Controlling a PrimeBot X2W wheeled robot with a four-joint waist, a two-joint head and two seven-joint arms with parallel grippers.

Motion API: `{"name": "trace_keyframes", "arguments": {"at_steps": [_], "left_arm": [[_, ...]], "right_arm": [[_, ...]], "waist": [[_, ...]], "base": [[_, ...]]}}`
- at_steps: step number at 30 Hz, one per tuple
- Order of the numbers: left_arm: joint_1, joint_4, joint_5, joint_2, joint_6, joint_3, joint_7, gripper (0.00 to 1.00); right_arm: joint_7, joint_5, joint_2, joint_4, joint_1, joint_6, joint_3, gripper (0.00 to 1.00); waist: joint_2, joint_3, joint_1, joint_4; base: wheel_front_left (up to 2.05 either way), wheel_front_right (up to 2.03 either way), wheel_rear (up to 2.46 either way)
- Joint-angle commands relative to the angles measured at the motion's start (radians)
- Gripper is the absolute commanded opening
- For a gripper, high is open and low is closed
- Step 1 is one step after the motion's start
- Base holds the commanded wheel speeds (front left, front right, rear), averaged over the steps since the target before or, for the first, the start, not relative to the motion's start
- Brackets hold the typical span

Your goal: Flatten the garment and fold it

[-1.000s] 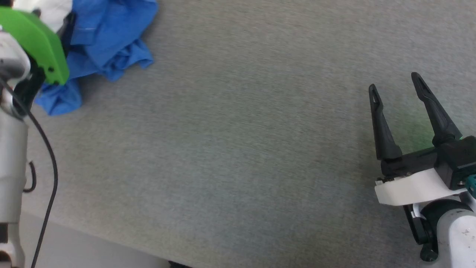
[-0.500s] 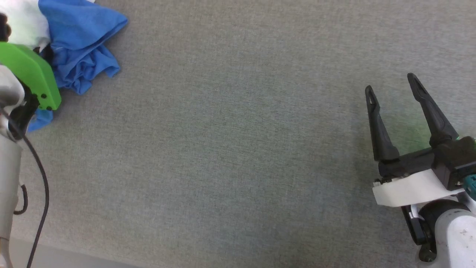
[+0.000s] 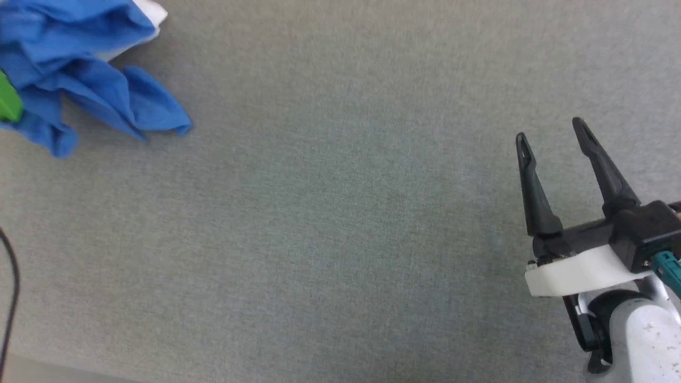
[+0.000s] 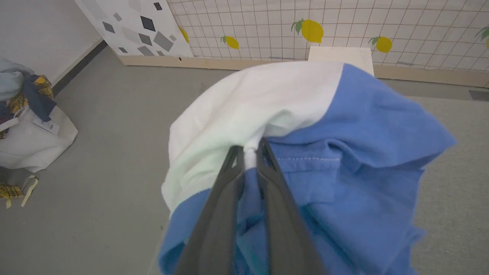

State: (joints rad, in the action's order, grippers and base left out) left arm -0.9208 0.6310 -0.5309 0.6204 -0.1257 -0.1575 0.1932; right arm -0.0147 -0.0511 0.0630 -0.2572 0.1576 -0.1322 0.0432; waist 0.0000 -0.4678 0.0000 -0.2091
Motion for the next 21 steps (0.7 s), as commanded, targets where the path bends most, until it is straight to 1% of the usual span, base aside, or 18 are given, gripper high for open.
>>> {"name": "trace_keyframes", "arguments": {"at_steps": [1,6,10,16,21], "left_arm": [[-0.029,-0.014,0.008,0.015,0.007,0.004,-0.018,0.0],[-0.079,-0.07,0.034,0.037,0.017,-0.003,-0.042,0.0],[-0.125,-0.119,0.051,0.041,0.025,-0.018,-0.027,0.0],[-0.192,-0.214,0.046,0.009,0.027,-0.048,0.023,0.0],[-0.233,-0.306,0.011,-0.056,0.036,-0.069,0.075,0.0]], "right_arm": [[-0.013,0.01,-0.005,0.011,-0.017,0.002,-0.006,1.0],[-0.042,0.03,-0.011,0.05,-0.053,0.002,-0.029,1.0],[-0.063,0.072,-0.012,0.075,-0.082,0.002,-0.049,1.0],[-0.092,0.12,-0.013,0.108,-0.123,0.002,-0.087,1.0],[-0.106,0.14,-0.013,0.12,-0.157,0.002,-0.124,1.0]], "waist": [[0.0,0.087,0.0,-0.002],[0.0,0.189,0.0,-0.002],[0.0,0.262,0.0,0.003],[0.0,0.359,0.0,0.019],[0.0,0.417,0.0,0.047]], "base": [[0.0,0.0,0.0],[0.0,0.0,0.0],[0.0,0.0,0.0],[0.0,0.0,0.0],[0.0,0.0,0.0]]}}
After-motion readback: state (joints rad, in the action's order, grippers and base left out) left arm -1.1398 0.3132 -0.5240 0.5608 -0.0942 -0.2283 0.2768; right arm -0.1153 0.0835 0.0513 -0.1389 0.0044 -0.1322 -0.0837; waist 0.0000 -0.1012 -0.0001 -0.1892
